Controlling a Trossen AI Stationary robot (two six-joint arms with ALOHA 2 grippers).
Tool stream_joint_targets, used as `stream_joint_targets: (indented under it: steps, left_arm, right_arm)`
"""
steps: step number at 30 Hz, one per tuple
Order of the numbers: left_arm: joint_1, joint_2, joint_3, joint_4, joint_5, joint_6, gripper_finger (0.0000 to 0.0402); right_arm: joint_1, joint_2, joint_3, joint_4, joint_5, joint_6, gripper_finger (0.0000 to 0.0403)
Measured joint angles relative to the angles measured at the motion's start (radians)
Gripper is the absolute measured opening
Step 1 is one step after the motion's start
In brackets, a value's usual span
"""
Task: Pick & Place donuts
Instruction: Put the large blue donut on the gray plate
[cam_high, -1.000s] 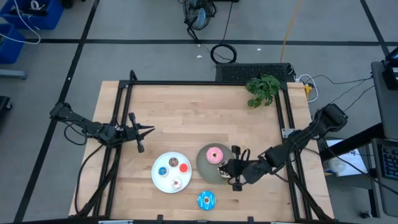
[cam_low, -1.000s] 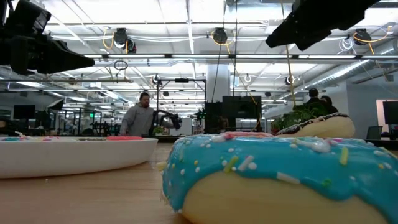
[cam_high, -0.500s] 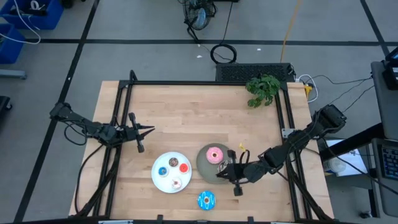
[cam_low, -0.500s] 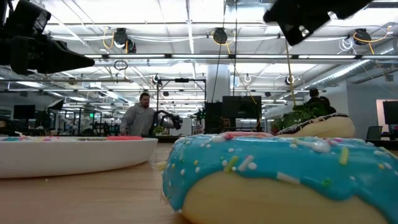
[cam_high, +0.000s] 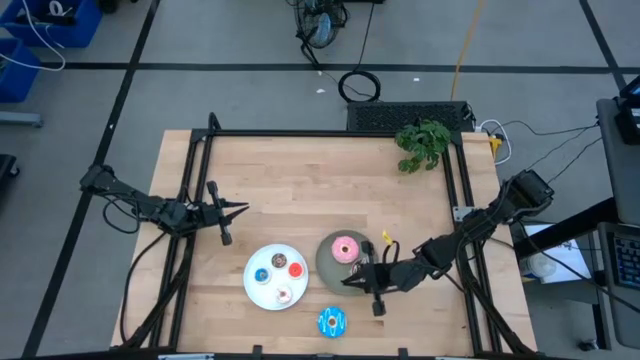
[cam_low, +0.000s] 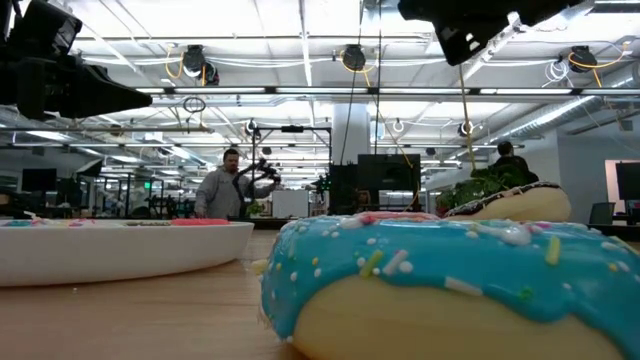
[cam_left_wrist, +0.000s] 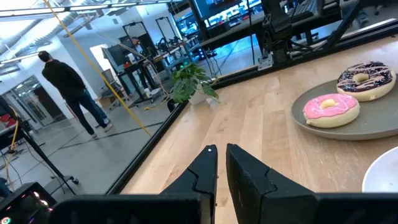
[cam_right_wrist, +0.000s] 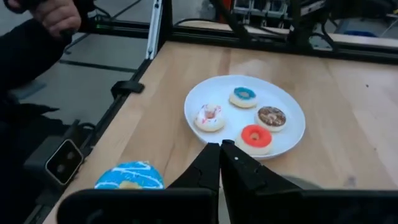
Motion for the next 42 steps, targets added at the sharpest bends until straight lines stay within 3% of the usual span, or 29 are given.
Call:
stream_joint_targets:
  steps: [6, 11, 17, 24, 29, 33, 37, 42]
  left_arm:
    - [0.0, 0.0, 0.0, 0.0, 0.0, 0.0, 0.0042]
    - [0.0, 0.0, 0.0, 0.0, 0.0, 0.001, 0.0042]
    - [0.0, 0.0, 0.0, 0.004, 0.0, 0.002, 0.0042]
    - [0.0, 0.0, 0.0, 0.004, 0.0, 0.0, 0.0042]
    - [0.0, 0.0, 0.0, -0.005, 0.0, -0.006, 0.0042]
    - [0.0, 0.0, 0.0, -0.01, 0.0, -0.006, 0.0042]
    - [0.0, 0.0, 0.0, -0.01, -0.001, -0.006, 0.0042]
    - [0.0, 0.0, 0.0, -0.01, -0.001, -0.007, 0.0042]
  right_arm:
    - [-0.025, 0.0, 0.001, -0.05, 0.04, 0.085, 0.0004]
    - [-0.059, 0.036, 0.068, -0.06, -0.081, 0.131, 0.0001]
    - [-0.059, 0.194, 0.36, -0.429, -0.115, 0.18, 0.0001]
    - [-0.051, 0.424, 0.742, -0.782, -0.265, 0.194, 0.0001]
    - [-0.054, 0.507, 0.877, -0.944, -0.343, 0.208, 0.0007]
    - [-0.052, 0.511, 0.887, -0.948, -0.345, 0.218, 0.0038]
    - [-0.051, 0.512, 0.888, -0.95, -0.342, 0.269, 0.0092]
    - [-0.045, 0.511, 0.885, -0.943, -0.317, 0.212, 0.0156]
